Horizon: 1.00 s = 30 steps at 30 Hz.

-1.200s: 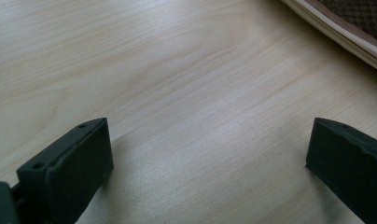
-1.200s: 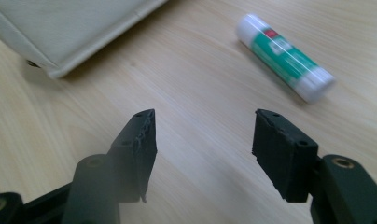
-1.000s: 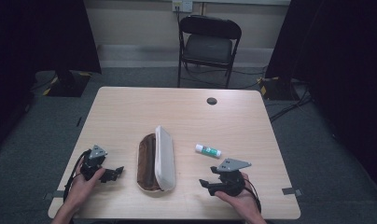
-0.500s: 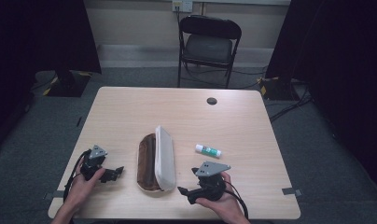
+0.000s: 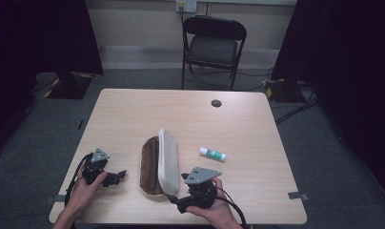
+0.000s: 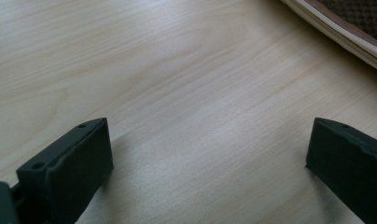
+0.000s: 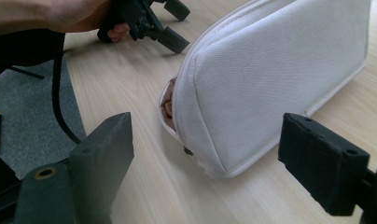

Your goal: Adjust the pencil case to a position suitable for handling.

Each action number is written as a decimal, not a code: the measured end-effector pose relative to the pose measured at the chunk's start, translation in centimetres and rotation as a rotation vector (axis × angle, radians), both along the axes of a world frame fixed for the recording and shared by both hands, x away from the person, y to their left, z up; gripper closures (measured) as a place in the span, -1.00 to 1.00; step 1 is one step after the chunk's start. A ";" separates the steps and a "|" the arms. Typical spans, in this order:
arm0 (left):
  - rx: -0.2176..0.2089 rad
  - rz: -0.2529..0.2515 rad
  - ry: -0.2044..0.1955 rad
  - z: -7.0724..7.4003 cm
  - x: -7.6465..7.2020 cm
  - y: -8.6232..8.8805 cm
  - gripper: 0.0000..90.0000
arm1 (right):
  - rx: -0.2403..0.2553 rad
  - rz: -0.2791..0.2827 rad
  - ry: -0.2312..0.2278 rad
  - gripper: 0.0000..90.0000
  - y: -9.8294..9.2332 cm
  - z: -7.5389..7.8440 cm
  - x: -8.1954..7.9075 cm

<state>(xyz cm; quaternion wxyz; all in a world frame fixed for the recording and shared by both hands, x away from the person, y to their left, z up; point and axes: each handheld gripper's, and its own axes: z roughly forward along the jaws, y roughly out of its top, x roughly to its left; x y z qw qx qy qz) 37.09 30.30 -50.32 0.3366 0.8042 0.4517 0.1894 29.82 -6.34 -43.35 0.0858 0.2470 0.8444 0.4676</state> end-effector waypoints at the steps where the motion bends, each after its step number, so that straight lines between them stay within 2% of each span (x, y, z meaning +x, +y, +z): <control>1: 0.001 -0.001 0.000 0.0 0.0 0.0 -1.00 | -0.001 0.002 0.004 -0.63 0.2 -0.1 0.1; 7: 0.000 0.000 0.000 0.0 0.0 0.0 -1.00 | -0.036 0.005 0.017 -0.62 1.7 -0.8 0.5; 9: 0.000 0.000 0.000 0.0 0.0 0.0 -1.00 | -0.073 -0.010 0.006 -0.49 2.4 -1.0 0.5; 10: -0.001 0.000 -0.001 0.0 0.0 0.0 -1.00 | -0.068 -0.011 0.021 -0.57 2.8 -1.1 0.7; 13: -0.007 0.004 -0.002 0.0 0.0 0.0 -1.00 | -0.084 -0.009 0.008 -0.49 3.3 -1.1 0.6; 15: -0.001 0.001 0.000 0.0 0.0 0.0 -1.00 | -0.103 -0.044 0.006 -0.44 3.7 -1.2 0.8; 19: -0.001 0.000 0.000 0.0 0.0 0.0 -1.00 | -0.119 -0.081 0.004 -0.38 3.8 -1.5 1.8; 20: -0.002 0.001 0.000 0.0 0.0 0.0 -1.00 | -0.114 -0.082 0.016 -0.37 3.8 -1.6 2.0; 21: 0.003 -0.002 0.001 0.0 0.0 0.0 -1.00 | -0.113 -0.086 0.029 -0.31 3.8 -1.7 2.2; 22: -0.002 0.001 -0.001 0.0 0.0 0.0 -1.00 | -0.120 -0.074 0.019 -0.19 3.9 -1.7 2.2; 24: 0.000 -0.001 0.000 0.0 0.0 0.0 -1.00 | -0.122 -0.071 0.013 -0.13 3.9 -1.6 2.1; 26: 0.000 0.000 0.000 0.0 0.0 0.0 -1.00 | -0.131 -0.086 -0.009 0.04 3.5 -1.5 2.0; 30: 0.000 0.000 0.000 0.0 0.0 0.0 -1.00 | -0.127 -0.112 -0.015 0.40 1.7 -1.5 2.6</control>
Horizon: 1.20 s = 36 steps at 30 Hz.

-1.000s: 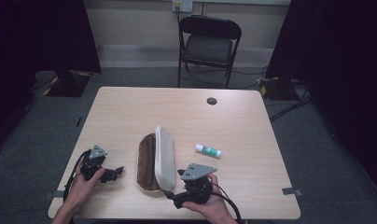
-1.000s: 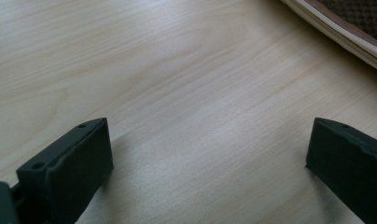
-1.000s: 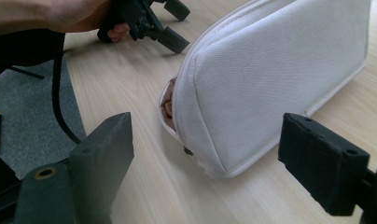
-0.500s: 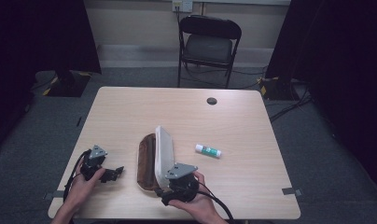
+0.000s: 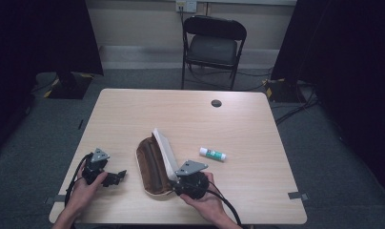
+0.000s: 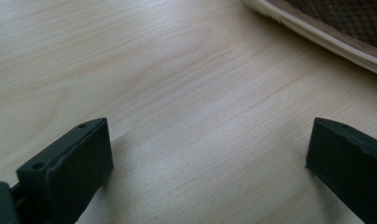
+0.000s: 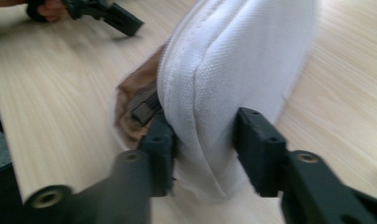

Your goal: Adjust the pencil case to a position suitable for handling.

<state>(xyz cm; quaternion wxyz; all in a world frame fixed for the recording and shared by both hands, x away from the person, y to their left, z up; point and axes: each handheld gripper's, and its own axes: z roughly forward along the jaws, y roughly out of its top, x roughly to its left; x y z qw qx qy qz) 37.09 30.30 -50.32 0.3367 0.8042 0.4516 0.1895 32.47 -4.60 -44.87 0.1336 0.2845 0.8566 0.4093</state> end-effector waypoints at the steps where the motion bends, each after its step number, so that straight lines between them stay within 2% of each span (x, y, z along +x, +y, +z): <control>1: 0.001 -0.001 0.000 0.0 0.0 0.0 -1.00 | 0.000 0.000 0.000 0.40 0.0 0.0 0.0; 5: 0.001 -0.001 0.001 0.0 0.0 0.0 -1.00 | 0.002 0.004 0.000 0.54 -1.7 0.1 0.4; 11: -0.001 0.001 0.000 0.0 0.0 0.0 -1.00 | 0.002 0.001 0.024 0.57 -4.0 0.3 0.6; 17: 0.000 0.000 0.000 0.0 0.0 0.0 -1.00 | -0.007 -0.086 0.025 0.51 -7.4 0.3 0.6; 18: -0.002 0.002 -0.001 0.0 0.0 0.0 -1.00 | -0.011 -0.124 0.018 0.45 -8.3 0.3 0.7; 21: -0.002 0.001 -0.001 0.0 0.0 0.0 -1.00 | -0.006 -0.149 0.018 0.40 -9.1 0.2 1.0; 22: -0.002 0.001 -0.001 0.0 0.0 0.0 -1.00 | -0.008 -0.189 0.019 0.31 -9.7 0.1 1.4; 26: -0.003 0.002 -0.001 0.0 0.0 0.0 -1.00 | 0.011 -0.215 0.035 0.21 -10.1 0.0 1.7; 30: -0.003 0.002 -0.001 0.0 0.0 0.0 -1.00 | 0.016 -0.205 0.020 0.16 -9.0 -0.2 1.7; 32: -0.002 0.001 -0.001 0.0 0.0 0.0 -1.00 | 0.021 -0.209 0.010 0.30 -8.5 -0.3 2.2; 33: 0.000 0.000 0.000 0.0 0.0 0.0 -1.00 | 0.021 -0.210 0.019 0.40 -8.4 -0.5 2.6; 36: -0.001 0.001 -0.001 0.0 0.0 0.0 -1.00 | 0.043 -0.204 0.044 0.50 -8.6 -0.6 3.4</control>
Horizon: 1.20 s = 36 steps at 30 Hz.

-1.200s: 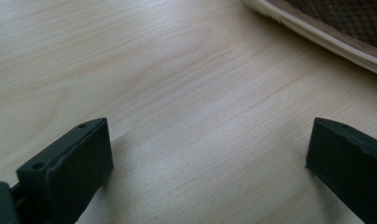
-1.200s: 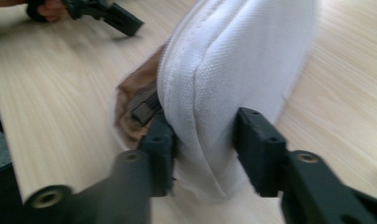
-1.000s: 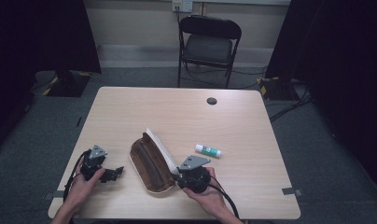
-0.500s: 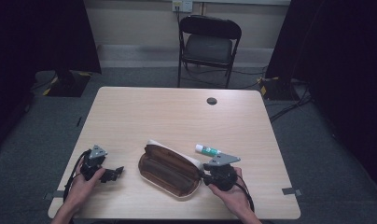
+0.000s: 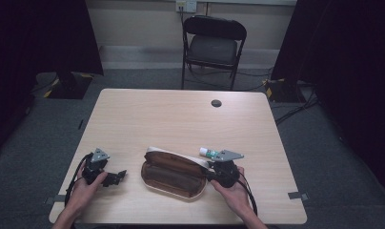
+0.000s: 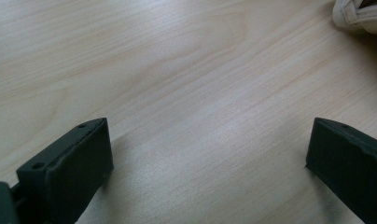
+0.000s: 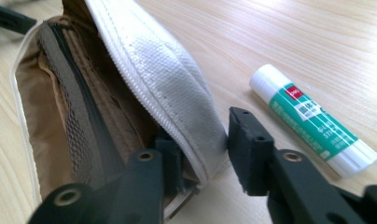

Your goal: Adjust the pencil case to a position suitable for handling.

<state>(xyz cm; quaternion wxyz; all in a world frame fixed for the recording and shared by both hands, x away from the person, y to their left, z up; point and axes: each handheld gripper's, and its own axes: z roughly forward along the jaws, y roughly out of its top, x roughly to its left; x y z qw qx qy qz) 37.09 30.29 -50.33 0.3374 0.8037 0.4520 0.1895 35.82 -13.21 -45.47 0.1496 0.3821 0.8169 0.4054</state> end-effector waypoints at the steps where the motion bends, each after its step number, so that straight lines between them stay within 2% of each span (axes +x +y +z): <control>1: 0.001 -0.001 0.000 0.0 0.0 0.0 -1.00 | 0.007 0.003 0.009 0.53 -0.1 0.0 0.2; 5: 0.000 0.000 0.000 0.0 0.0 0.0 -1.00 | 0.055 0.020 0.025 0.56 -0.4 -0.1 1.2; 7: -0.001 0.000 0.000 0.0 0.0 0.0 -1.00 | 0.122 0.045 0.032 0.57 -0.8 -0.1 1.6; 12: -0.001 0.000 0.000 0.0 0.0 0.0 -1.00 | 0.154 0.085 0.053 0.61 -1.2 -0.2 1.7; 14: -0.001 0.000 0.000 0.0 0.0 0.0 -1.00 | 0.186 0.115 0.067 0.62 -1.3 -0.1 1.8; 16: -0.003 -0.002 0.000 0.0 0.0 0.0 -1.00 | 0.189 0.131 0.081 0.63 -1.2 -0.2 1.9; 19: -0.003 -0.007 -0.002 0.0 0.1 0.0 -1.00 | 0.207 0.138 0.096 0.63 -1.2 -0.4 2.1; 23: -0.003 -0.008 -0.002 0.0 0.1 0.0 -1.00 | 0.183 0.110 0.093 0.60 -0.7 -0.4 2.9; 25: -0.003 -0.009 -0.003 0.0 0.1 0.0 -1.00 | 0.145 0.093 0.066 0.56 -0.2 -0.4 3.1; 27: 0.000 -0.015 -0.002 0.0 0.1 0.1 -1.00 | 0.128 0.089 0.049 0.50 0.4 -0.3 3.2; 28: -0.001 -0.016 -0.003 0.0 0.2 0.1 -1.00 | 0.112 0.092 0.027 0.49 0.8 -0.3 3.5; 31: 0.001 -0.017 0.002 0.0 0.2 0.1 -1.00 | 0.121 0.085 0.028 0.49 1.0 -0.5 3.8; 34: 0.001 -0.017 0.001 0.0 0.2 0.1 -1.00 | 0.102 0.078 0.018 0.41 1.0 -0.6 4.0; 36: 0.001 -0.017 0.001 0.0 0.2 0.1 -1.00 | 0.081 0.052 0.004 0.32 0.9 -0.5 4.1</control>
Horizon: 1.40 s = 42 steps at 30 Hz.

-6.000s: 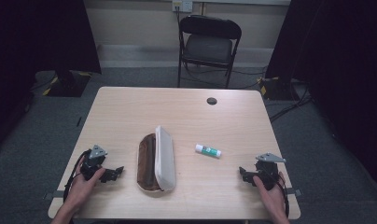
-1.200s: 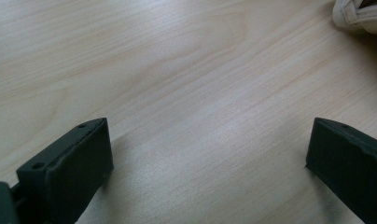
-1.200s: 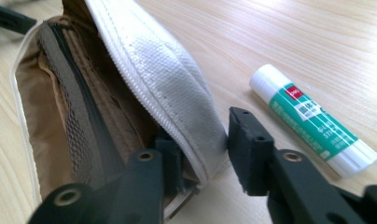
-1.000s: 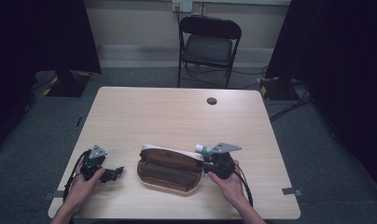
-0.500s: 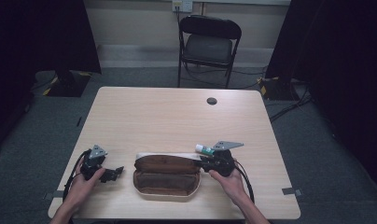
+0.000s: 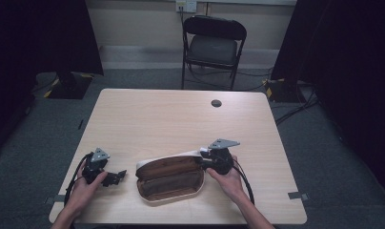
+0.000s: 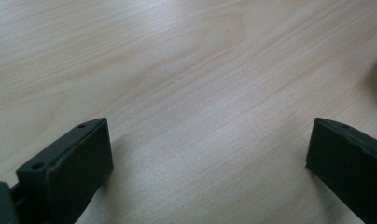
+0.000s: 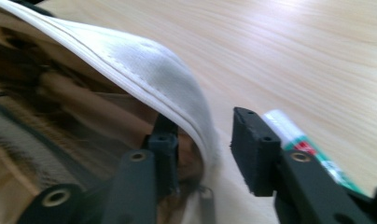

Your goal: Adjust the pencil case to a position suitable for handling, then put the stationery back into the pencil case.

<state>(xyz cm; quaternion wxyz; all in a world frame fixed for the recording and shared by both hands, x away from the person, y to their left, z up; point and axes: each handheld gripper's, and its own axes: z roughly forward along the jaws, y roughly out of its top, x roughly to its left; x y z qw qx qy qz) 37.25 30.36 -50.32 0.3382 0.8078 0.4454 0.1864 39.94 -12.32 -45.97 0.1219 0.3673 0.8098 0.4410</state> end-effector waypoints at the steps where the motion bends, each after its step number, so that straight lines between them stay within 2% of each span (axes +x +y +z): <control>1: 0.000 0.000 0.000 0.0 0.0 0.0 -1.00 | 0.001 -0.006 0.000 0.26 -0.1 0.0 0.1; 2: 0.000 0.000 0.000 0.0 0.0 0.0 -1.00 | 0.013 -0.001 0.014 0.18 -0.4 0.1 0.2; 8: 0.000 0.000 0.000 0.0 0.0 0.0 -1.00 | 0.037 0.032 0.022 -0.02 -1.2 0.6 -0.2; 14: 0.004 0.002 -0.004 0.0 0.0 0.0 -1.00 | 0.090 0.056 0.047 -0.18 -3.5 1.0 -1.0; 19: 0.006 -0.002 -0.004 0.0 0.0 0.0 -1.00 | 0.029 -0.043 0.030 -0.27 -5.7 0.3 -0.3; 23: 0.007 -0.003 -0.005 0.0 0.0 0.0 -1.00 | -0.020 -0.090 0.000 -0.36 -6.6 -0.2 0.8; 26: 0.003 0.000 -0.003 0.0 -0.1 0.0 -1.00 | -0.034 -0.116 0.004 -0.41 -6.9 -0.8 1.9; 28: 0.003 0.000 -0.003 0.0 -0.1 0.0 -1.00 | -0.069 -0.120 -0.003 -0.42 -6.8 -1.1 2.5; 38: 0.002 -0.001 -0.002 0.0 0.0 0.0 -1.00 | -0.102 -0.089 0.006 -0.31 -5.7 -2.3 3.8; 42: 0.000 0.000 -0.003 0.0 0.0 0.0 -1.00 | -0.138 -0.066 0.015 -0.25 -5.3 -2.9 4.0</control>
